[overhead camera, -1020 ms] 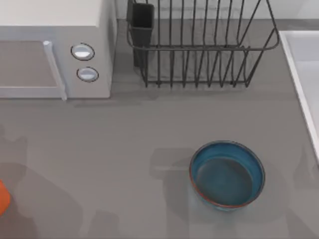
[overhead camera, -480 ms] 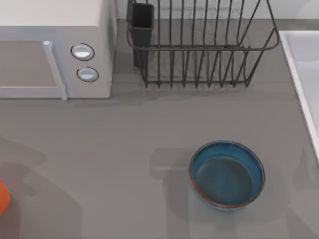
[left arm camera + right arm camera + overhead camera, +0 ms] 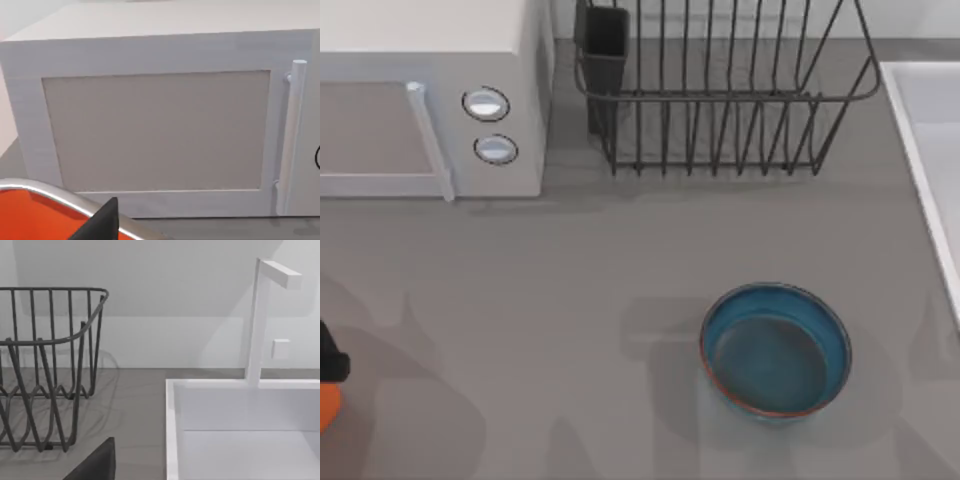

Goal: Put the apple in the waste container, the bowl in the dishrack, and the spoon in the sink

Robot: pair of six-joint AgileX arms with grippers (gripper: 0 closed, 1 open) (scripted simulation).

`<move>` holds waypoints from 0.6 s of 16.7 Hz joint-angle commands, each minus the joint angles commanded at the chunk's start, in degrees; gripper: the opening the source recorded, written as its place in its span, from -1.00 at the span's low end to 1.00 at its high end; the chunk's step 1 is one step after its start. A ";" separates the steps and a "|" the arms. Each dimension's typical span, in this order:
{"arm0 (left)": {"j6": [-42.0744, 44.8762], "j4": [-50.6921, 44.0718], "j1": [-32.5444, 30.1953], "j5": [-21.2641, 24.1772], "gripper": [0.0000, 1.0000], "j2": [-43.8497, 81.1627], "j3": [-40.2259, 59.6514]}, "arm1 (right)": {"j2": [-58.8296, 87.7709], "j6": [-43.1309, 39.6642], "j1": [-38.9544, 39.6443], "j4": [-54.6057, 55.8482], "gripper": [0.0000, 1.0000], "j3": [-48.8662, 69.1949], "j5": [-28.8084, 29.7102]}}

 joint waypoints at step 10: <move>-2.56 2.11 -0.71 -0.05 1.00 -2.40 -1.37 | 1.82 0.68 0.70 -1.63 1.00 1.80 0.01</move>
